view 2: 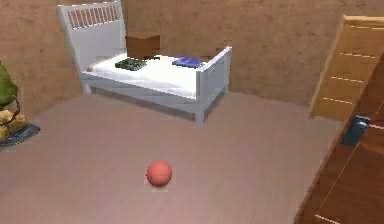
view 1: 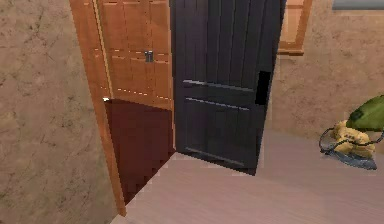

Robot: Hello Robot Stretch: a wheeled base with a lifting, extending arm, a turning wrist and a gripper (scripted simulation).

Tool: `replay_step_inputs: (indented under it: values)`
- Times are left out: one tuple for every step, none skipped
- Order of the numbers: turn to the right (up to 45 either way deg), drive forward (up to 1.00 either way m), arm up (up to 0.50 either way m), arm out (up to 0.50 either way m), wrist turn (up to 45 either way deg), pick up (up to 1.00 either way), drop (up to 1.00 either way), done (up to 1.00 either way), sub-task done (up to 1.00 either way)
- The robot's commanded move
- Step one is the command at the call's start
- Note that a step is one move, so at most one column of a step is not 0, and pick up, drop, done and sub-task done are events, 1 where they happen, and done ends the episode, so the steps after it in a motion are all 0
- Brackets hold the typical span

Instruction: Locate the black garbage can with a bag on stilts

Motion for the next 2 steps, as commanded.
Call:
replay_step_inputs:
  values:
    - [-3.0, 0.0, 0.0, 0.0, 0.0, 0.0, 0.0, 0.0, 0.0]
    - [0.0, 1.0, 0.0, 0.0, 0.0, 0.0, 0.0, 0.0, 0.0]
